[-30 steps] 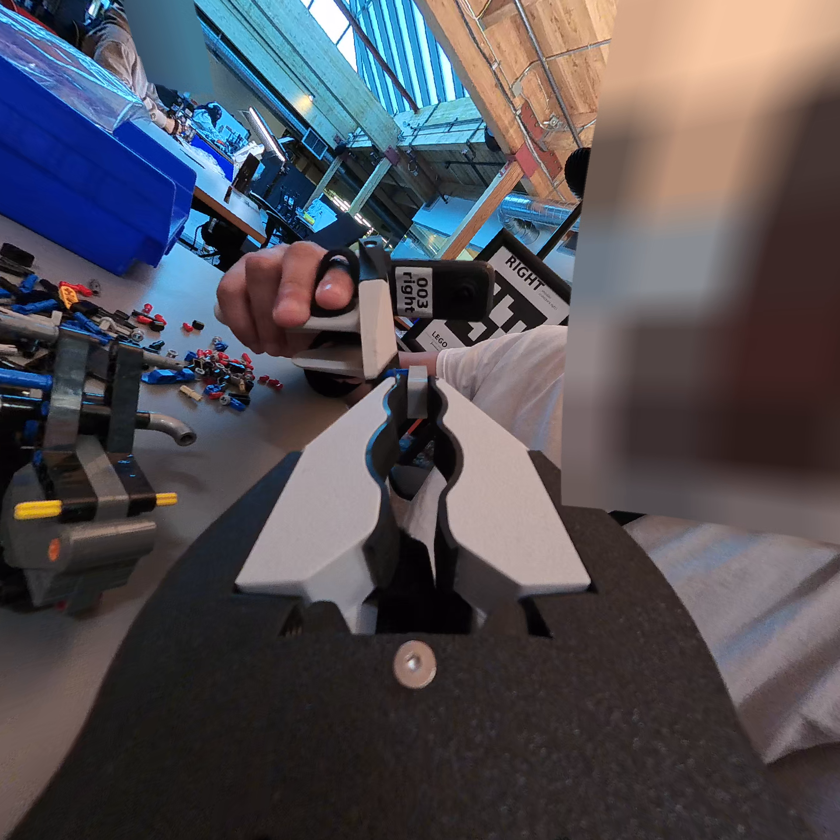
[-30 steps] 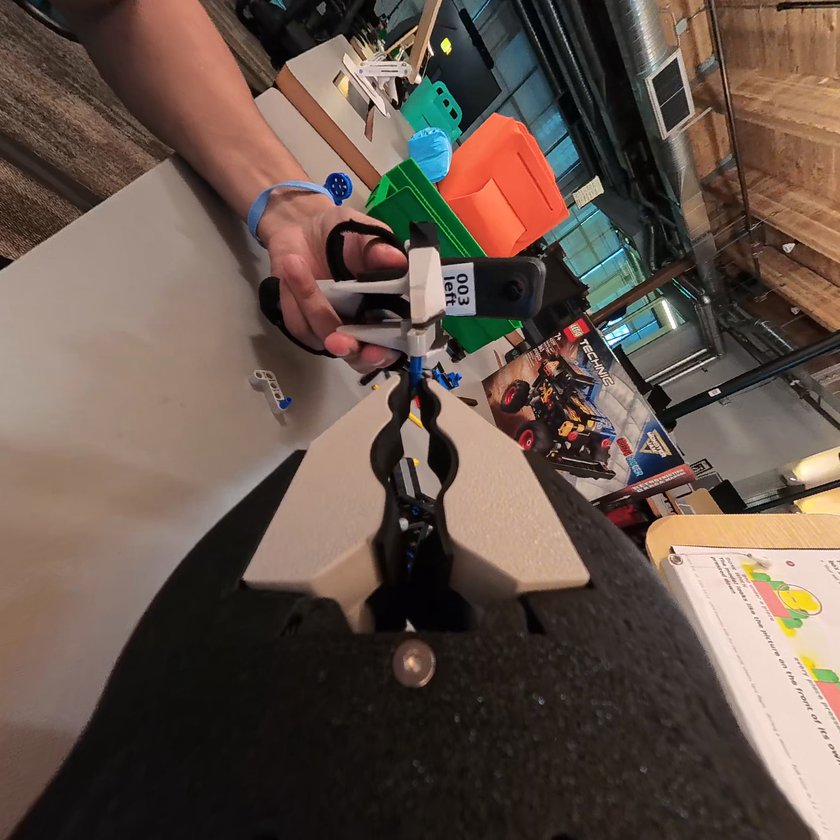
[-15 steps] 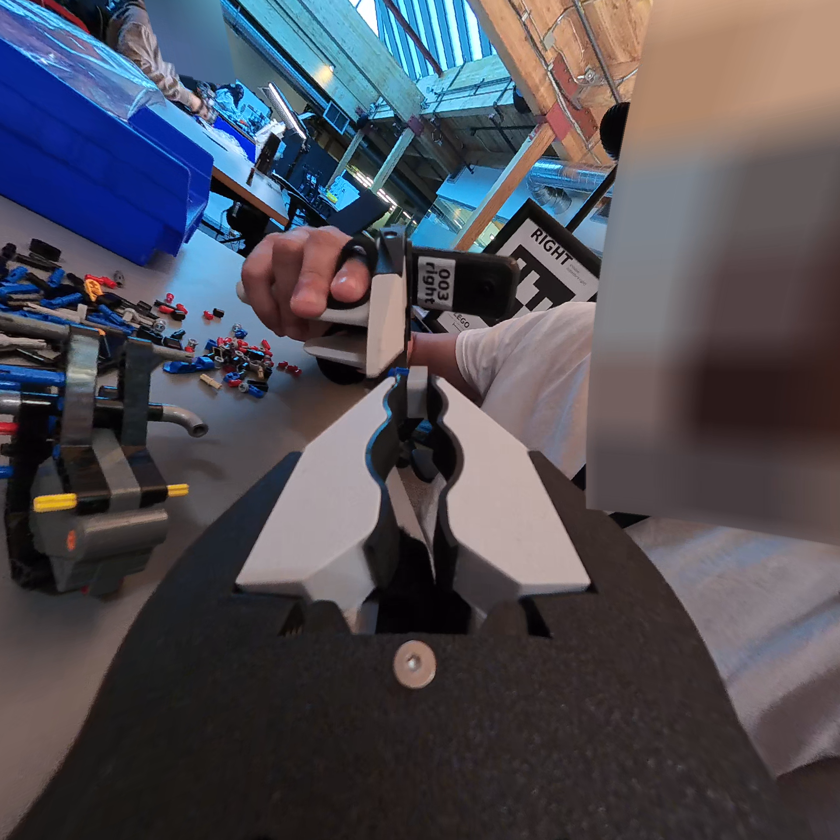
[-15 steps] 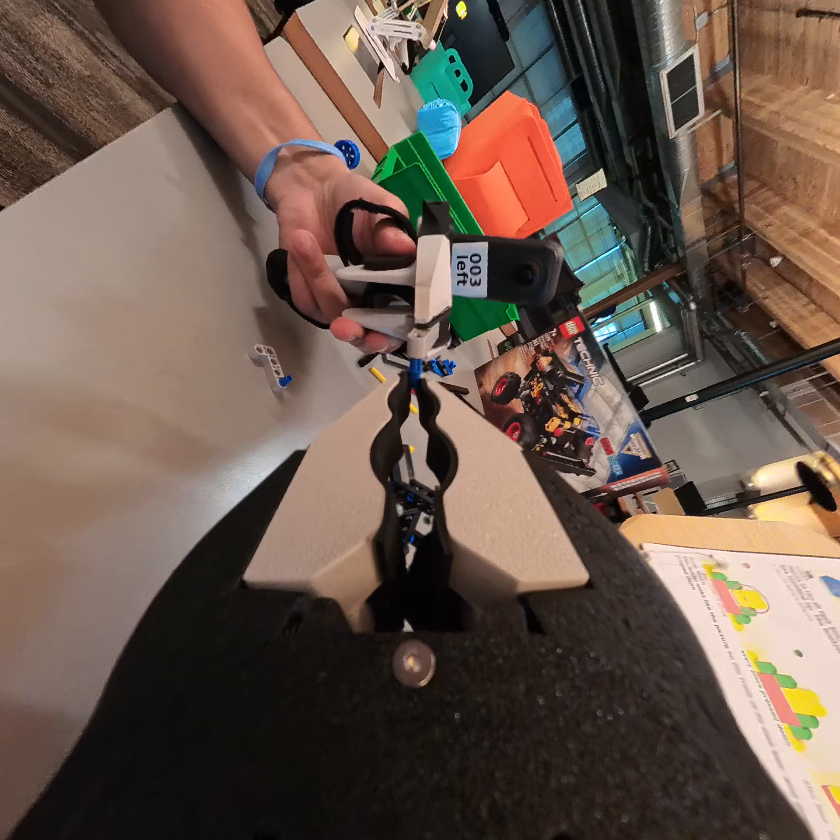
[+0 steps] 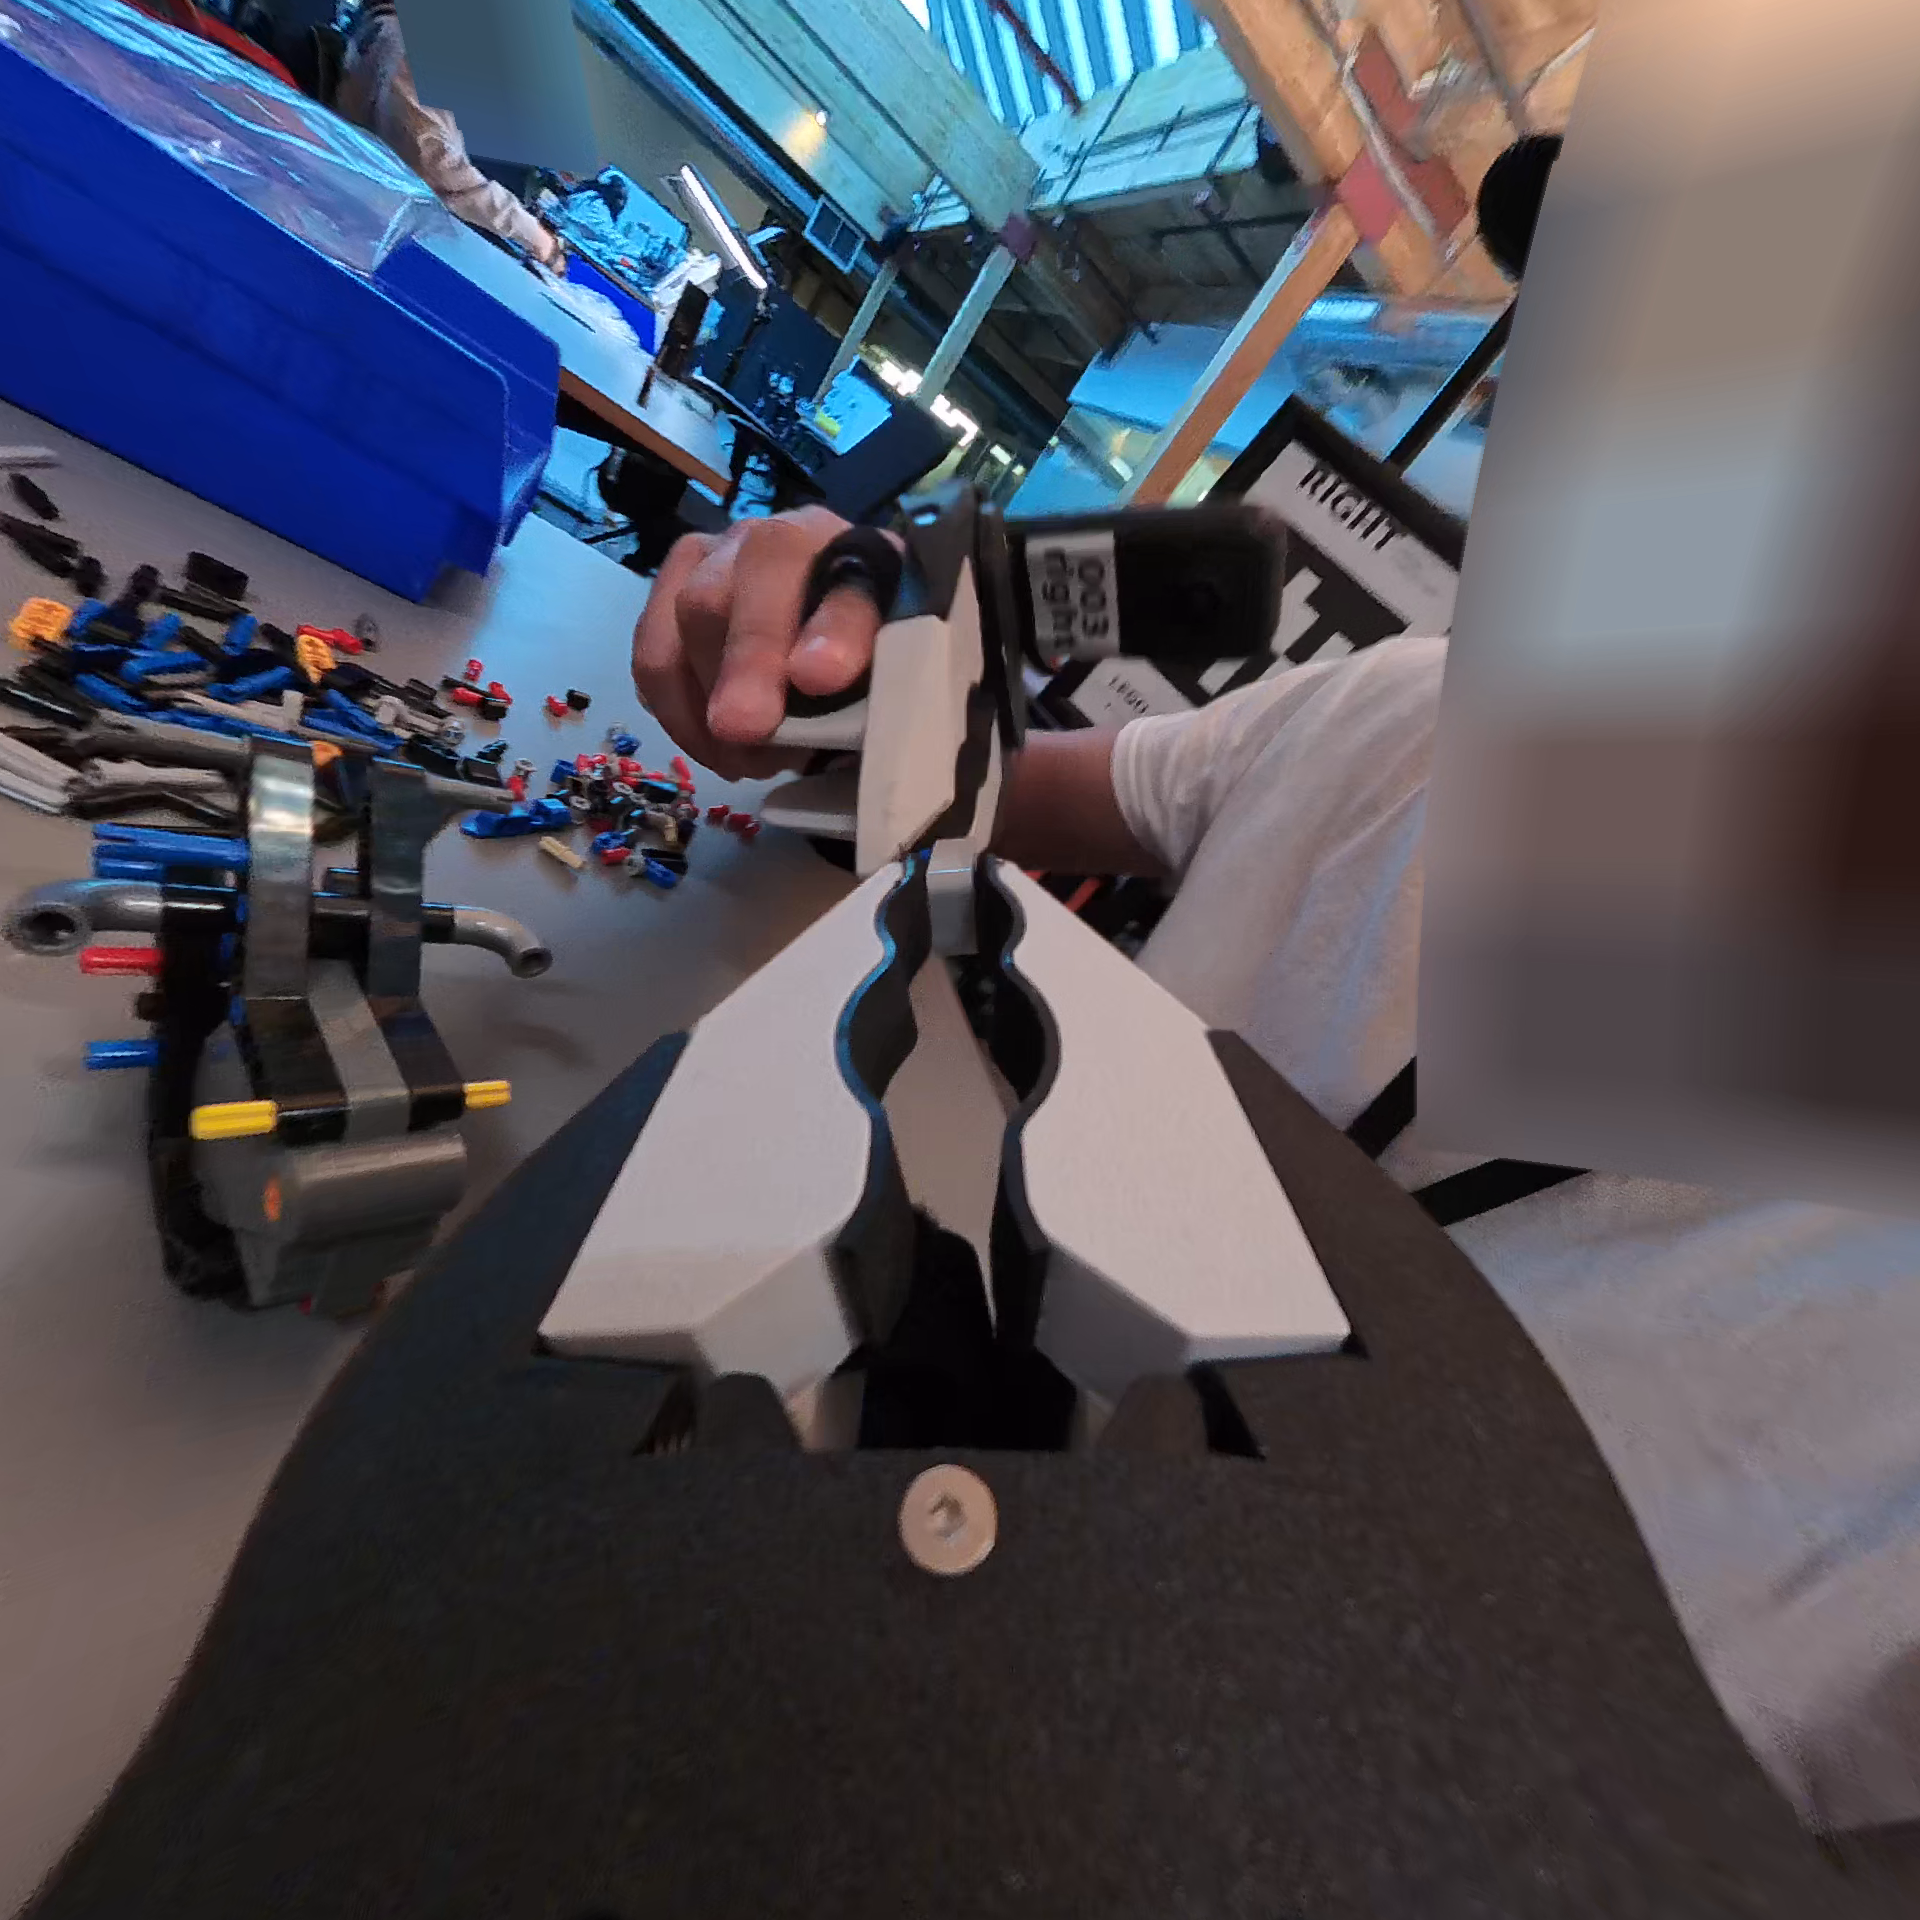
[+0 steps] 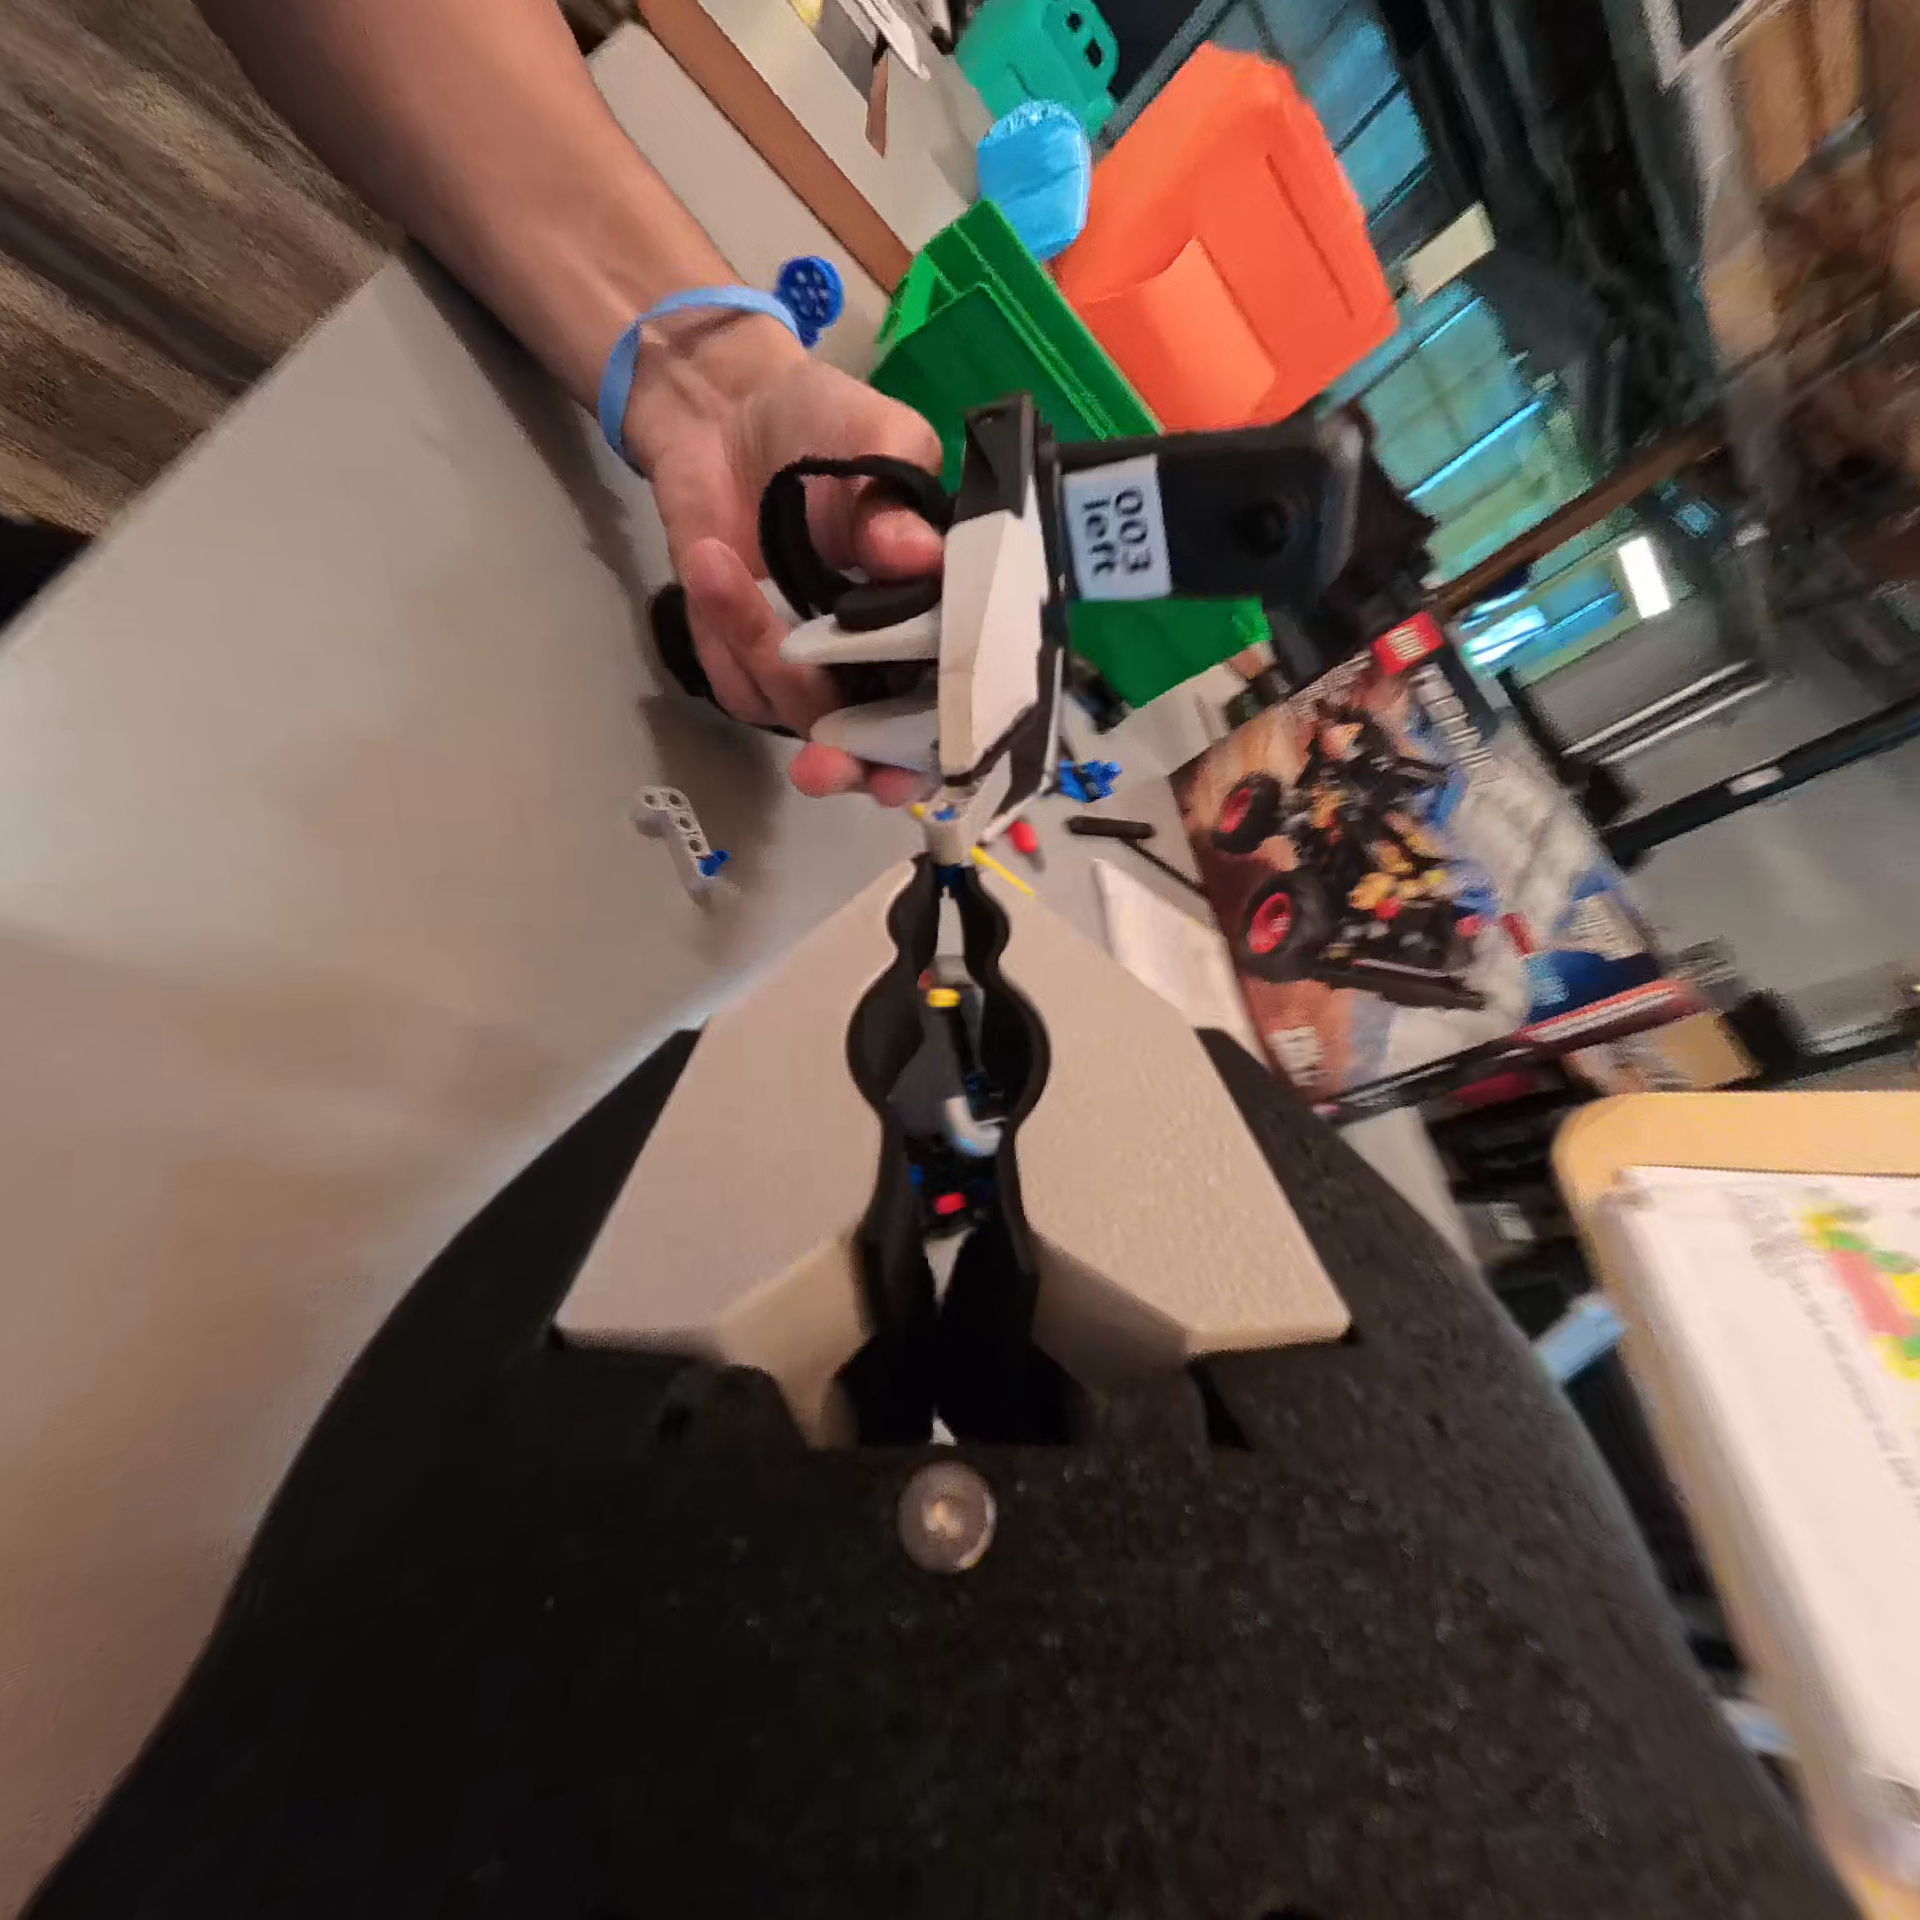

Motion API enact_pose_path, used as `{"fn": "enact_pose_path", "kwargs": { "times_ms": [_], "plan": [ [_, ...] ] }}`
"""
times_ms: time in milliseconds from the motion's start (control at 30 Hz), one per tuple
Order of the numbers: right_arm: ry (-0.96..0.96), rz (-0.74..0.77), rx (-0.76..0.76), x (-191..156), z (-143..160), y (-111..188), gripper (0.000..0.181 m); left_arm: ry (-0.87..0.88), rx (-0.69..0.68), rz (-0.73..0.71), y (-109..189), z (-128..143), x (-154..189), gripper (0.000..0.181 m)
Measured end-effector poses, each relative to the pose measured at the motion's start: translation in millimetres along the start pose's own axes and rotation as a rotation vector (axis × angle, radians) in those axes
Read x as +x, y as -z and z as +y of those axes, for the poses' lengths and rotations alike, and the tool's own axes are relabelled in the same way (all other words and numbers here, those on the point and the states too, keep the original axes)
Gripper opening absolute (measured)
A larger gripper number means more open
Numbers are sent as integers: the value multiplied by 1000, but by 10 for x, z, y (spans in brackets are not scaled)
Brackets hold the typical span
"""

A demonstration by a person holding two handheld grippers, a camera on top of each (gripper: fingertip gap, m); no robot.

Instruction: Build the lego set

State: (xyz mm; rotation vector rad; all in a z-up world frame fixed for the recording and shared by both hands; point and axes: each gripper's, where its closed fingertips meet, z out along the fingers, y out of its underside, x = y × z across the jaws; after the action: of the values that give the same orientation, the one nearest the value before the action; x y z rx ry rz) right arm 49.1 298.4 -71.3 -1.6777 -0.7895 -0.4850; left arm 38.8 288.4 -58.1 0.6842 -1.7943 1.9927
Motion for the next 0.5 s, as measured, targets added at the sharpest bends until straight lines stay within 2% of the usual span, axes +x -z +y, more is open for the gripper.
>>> {"fn": "enact_pose_path", "kwargs": {
  "times_ms": [100, 200, 267, 333, 400, 500],
  "plan": [
    [-225, -93, 0, -35, 100, -9, 9, -188, -33, -112, 9, 24, -45, 6],
    [-399, -179, 19, -51, 111, 21, 42, -429, -46, -233, 26, -7, -68, 7],
    [-454, -247, 16, -117, 88, 32, 50, -554, -67, -319, 42, -14, -120, 6],
    [-453, -232, 42, -100, 33, 33, 43, -636, -133, -365, 23, 68, -177, 6],
    [-408, -197, -4, -90, 109, 4, 33, -682, -171, -372, -13, 137, -188, 6],
    [-345, -184, -28, -141, 157, -7, 20, -708, -185, -380, -48, 170, -198, 6]
  ]
}}
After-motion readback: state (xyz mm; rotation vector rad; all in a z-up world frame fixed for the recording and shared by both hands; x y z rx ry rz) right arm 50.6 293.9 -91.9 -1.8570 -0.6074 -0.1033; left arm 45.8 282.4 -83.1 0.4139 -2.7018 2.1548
